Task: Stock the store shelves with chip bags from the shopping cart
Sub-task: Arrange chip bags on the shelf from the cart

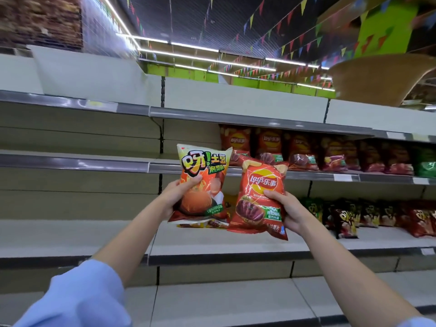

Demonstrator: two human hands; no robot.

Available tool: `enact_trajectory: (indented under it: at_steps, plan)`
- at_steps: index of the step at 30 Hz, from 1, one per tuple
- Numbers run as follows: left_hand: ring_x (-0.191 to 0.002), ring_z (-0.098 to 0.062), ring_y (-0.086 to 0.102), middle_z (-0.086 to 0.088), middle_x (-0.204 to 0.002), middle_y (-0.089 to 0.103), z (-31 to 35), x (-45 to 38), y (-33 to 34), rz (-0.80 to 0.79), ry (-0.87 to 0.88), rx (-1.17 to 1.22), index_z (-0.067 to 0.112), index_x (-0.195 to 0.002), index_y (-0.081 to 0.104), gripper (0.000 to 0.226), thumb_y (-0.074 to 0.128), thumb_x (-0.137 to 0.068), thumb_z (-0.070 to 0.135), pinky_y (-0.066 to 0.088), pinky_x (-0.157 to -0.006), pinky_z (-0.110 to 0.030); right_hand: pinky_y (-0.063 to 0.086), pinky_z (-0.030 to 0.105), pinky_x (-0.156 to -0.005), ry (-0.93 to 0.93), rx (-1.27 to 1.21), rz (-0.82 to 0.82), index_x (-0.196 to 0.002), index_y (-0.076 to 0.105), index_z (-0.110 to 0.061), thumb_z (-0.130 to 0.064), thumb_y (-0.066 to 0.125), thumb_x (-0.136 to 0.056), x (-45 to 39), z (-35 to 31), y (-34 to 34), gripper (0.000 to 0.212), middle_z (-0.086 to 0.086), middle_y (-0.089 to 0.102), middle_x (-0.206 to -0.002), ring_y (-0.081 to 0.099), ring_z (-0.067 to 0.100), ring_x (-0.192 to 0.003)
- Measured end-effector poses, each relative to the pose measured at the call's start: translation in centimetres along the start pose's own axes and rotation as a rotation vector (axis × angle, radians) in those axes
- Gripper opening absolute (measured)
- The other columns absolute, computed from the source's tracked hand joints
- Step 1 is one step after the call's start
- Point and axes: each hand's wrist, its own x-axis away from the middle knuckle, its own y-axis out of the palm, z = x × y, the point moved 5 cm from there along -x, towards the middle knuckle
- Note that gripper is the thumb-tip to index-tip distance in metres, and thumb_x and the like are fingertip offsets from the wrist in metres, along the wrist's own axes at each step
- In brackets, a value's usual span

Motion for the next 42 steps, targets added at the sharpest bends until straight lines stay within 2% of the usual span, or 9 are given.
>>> enact_trajectory:
  at_steps: [9, 14, 19, 23, 25, 29, 35, 39, 42]
  plan:
    - [-0.096, -0.03, 0.069, -0.012, -0.106, 0.071, -0.9, -0.7, 2.6, 0.046, -0.037, -0.058, 0.009, -0.115, 0.057, 0.076, 0.077, -0.057, 0.053, 0.054, -0.091, -0.044, 0.057, 0.045, -0.079, 0.017, -0.003, 0.005, -0.134, 0.042, -0.009, -0.027, 0.08, -0.062, -2.1, 0.6, -3.0, 0.084, 0.015, 0.065, -0.119, 0.067, 0.033, -0.101]
    - [-0.094, -0.03, 0.07, -0.011, -0.104, 0.072, 0.8, -2.6, 2.2, 0.101, -0.024, -0.091, 0.013, -0.111, 0.059, 0.072, 0.077, -0.057, 0.057, 0.054, -0.091, -0.046, 0.057, 0.044, -0.077, 0.008, 0.002, 0.006, -0.135, 0.04, -0.009, -0.025, 0.078, -0.073, -5.3, -0.4, -3.0, 0.074, 0.015, 0.064, -0.119, 0.066, 0.032, -0.101]
    - [-0.096, -0.03, 0.069, -0.011, -0.106, 0.071, 1.0, -6.0, 1.1, 0.132, -0.037, -0.101, 0.012, -0.115, 0.059, 0.064, 0.074, -0.069, 0.054, 0.053, -0.092, -0.046, 0.056, 0.048, -0.084, -0.007, 0.005, 0.009, -0.135, 0.04, -0.007, -0.034, 0.087, -0.048, -9.4, -0.7, -3.1, 0.102, 0.017, 0.065, -0.118, 0.067, 0.033, -0.101]
    - [-0.094, -0.029, 0.07, -0.011, -0.103, 0.072, 1.8, -9.9, 0.3, 0.153, -0.014, -0.06, 0.01, -0.116, 0.06, 0.059, 0.071, -0.076, 0.051, 0.054, -0.088, -0.043, 0.056, 0.047, -0.084, -0.025, -0.012, 0.001, -0.132, 0.043, -0.005, -0.029, 0.083, -0.063, -13.9, -1.7, -3.2, 0.083, 0.018, 0.067, -0.115, 0.068, 0.033, -0.098]
    - [-0.094, -0.029, 0.07, -0.012, -0.104, 0.072, 2.3, -12.5, 0.0, 0.157, -0.019, -0.044, 0.01, -0.117, 0.059, 0.061, 0.071, -0.075, 0.053, 0.055, -0.087, -0.043, 0.057, 0.045, -0.079, -0.033, -0.026, -0.009, -0.132, 0.043, -0.005, -0.03, 0.083, -0.06, -16.6, -2.4, -3.2, 0.086, 0.018, 0.067, -0.114, 0.069, 0.032, -0.096]
    - [-0.085, -0.027, 0.072, -0.012, -0.101, 0.073, 4.1, -17.5, -0.2, 0.173, -0.022, -0.058, 0.01, -0.117, 0.057, 0.066, 0.072, -0.072, 0.056, 0.057, -0.067, -0.033, 0.058, 0.043, -0.074, -0.029, -0.021, -0.045, -0.13, 0.047, -0.004, -0.028, 0.079, -0.07, -22.2, -4.1, -3.0, 0.073, 0.019, 0.069, -0.111, 0.07, 0.032, -0.091]
    - [-0.092, -0.03, 0.071, -0.012, -0.1, 0.074, 5.9, -23.8, -1.5, 0.195, 0.02, -0.075, 0.009, -0.114, 0.062, 0.07, 0.076, -0.065, 0.058, 0.054, -0.091, -0.044, 0.057, 0.041, -0.07, -0.072, 0.025, -0.039, -0.132, 0.042, -0.005, -0.026, 0.075, -0.08, -29.4, -6.9, -2.5, 0.065, 0.019, 0.066, -0.114, 0.069, 0.031, -0.091]
    - [-0.093, -0.029, 0.069, -0.013, -0.101, 0.072, 6.4, -26.0, -2.9, 0.23, 0.024, -0.106, 0.01, -0.111, 0.061, 0.061, 0.072, -0.071, 0.055, 0.053, -0.092, -0.041, 0.056, 0.045, -0.075, -0.093, 0.034, -0.009, -0.125, 0.036, -0.011, -0.022, 0.074, -0.083, -32.5, -7.7, -1.5, 0.058, 0.017, 0.063, -0.106, 0.066, 0.031, -0.088]
    - [-0.083, -0.026, 0.069, -0.009, -0.088, 0.073, 6.6, -26.7, -3.6, 0.234, 0.025, -0.098, 0.012, -0.105, 0.061, 0.048, 0.067, -0.079, 0.051, 0.055, -0.077, -0.035, 0.055, 0.048, -0.079, -0.104, 0.017, -0.004, -0.122, 0.035, -0.014, -0.02, 0.073, -0.083, -33.9, -7.0, -1.3, 0.054, 0.012, 0.059, -0.101, 0.064, 0.03, -0.088]
